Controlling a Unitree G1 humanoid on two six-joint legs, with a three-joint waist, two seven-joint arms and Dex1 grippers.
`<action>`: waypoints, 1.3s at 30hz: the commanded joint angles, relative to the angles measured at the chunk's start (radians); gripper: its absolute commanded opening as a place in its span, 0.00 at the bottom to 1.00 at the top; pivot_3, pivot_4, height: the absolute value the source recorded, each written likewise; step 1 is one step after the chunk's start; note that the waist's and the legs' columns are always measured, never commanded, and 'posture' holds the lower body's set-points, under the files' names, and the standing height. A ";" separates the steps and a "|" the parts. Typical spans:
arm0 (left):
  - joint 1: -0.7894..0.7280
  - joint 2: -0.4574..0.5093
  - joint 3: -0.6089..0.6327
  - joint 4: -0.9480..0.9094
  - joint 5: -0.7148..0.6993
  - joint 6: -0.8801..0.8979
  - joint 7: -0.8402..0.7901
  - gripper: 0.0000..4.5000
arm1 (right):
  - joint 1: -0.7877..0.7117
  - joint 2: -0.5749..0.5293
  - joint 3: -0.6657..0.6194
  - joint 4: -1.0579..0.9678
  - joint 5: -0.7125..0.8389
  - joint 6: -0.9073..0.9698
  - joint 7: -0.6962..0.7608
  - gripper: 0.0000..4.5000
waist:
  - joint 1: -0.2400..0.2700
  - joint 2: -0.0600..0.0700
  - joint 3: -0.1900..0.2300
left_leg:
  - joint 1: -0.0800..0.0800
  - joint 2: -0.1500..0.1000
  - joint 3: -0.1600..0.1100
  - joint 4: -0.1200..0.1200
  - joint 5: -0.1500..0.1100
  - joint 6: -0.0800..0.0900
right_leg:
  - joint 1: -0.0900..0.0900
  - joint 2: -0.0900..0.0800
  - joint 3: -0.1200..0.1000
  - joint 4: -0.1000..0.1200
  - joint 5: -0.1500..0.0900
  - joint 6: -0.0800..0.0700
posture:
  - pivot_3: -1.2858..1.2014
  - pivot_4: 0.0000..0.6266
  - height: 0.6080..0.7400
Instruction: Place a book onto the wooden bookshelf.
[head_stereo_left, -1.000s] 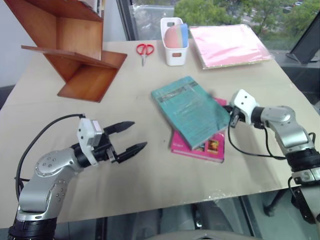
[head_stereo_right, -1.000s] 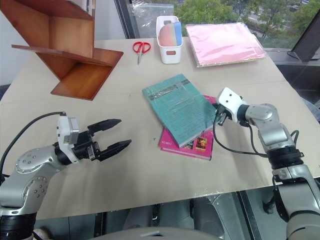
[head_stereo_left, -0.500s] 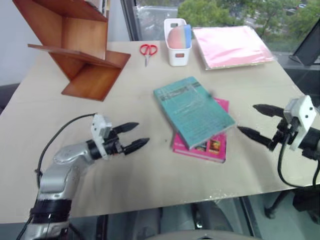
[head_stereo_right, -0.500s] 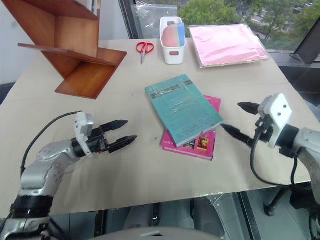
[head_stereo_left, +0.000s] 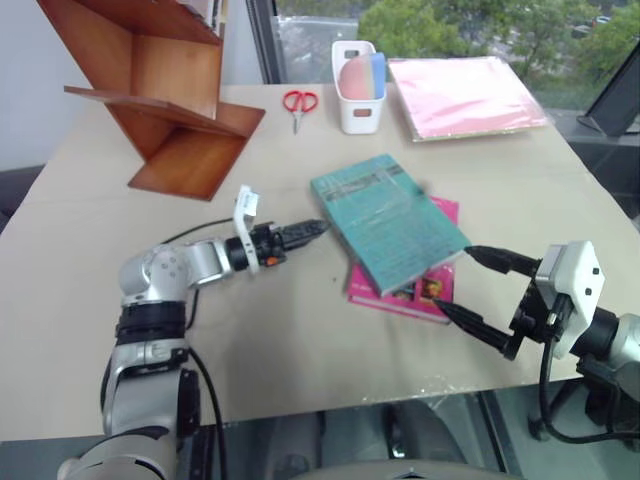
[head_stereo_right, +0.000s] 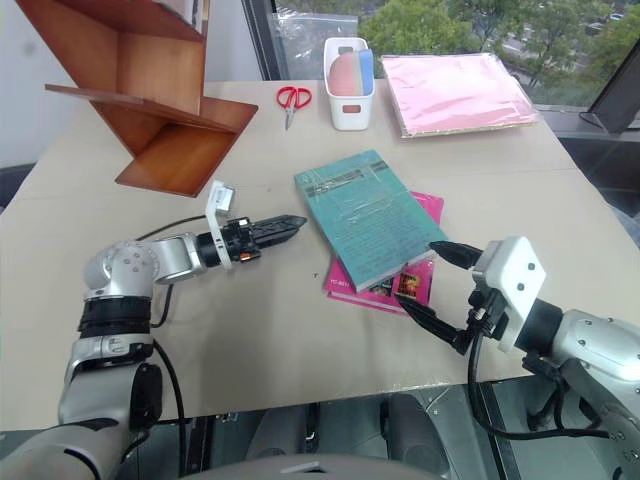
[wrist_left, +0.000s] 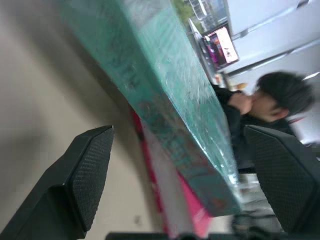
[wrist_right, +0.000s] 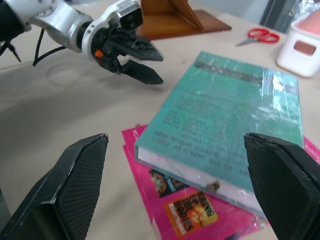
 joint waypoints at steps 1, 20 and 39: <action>-0.080 -0.084 0.114 0.086 -0.044 0.094 0.140 1.00 | -0.004 0.000 0.024 -0.011 -0.044 -0.055 -0.017 0.99 | 0.003 0.000 0.000 | 0.000 0.000 -0.001 0.000 0.000 0.000 | 0.000 0.000 -0.001 0.000 0.000 0.000 | 0.52 0.24 1.00; -0.120 -0.412 0.395 0.039 -0.083 0.177 0.563 0.88 | 0.046 -0.001 0.048 0.004 -0.107 -0.113 -0.038 1.00 | 0.004 -0.001 0.000 | -0.001 -0.004 -0.005 0.000 0.000 0.000 | 0.002 -0.003 -0.004 -0.001 0.000 0.000 | 0.52 0.24 1.00; -0.101 -0.383 0.545 -0.085 -0.239 0.105 0.734 0.01 | -0.044 0.002 0.141 0.102 -0.152 -0.163 0.000 1.00 | 0.002 -0.001 0.000 | 0.000 -0.006 -0.009 0.000 0.000 0.000 | 0.004 -0.004 -0.006 -0.001 0.000 0.000 | 0.52 0.24 1.00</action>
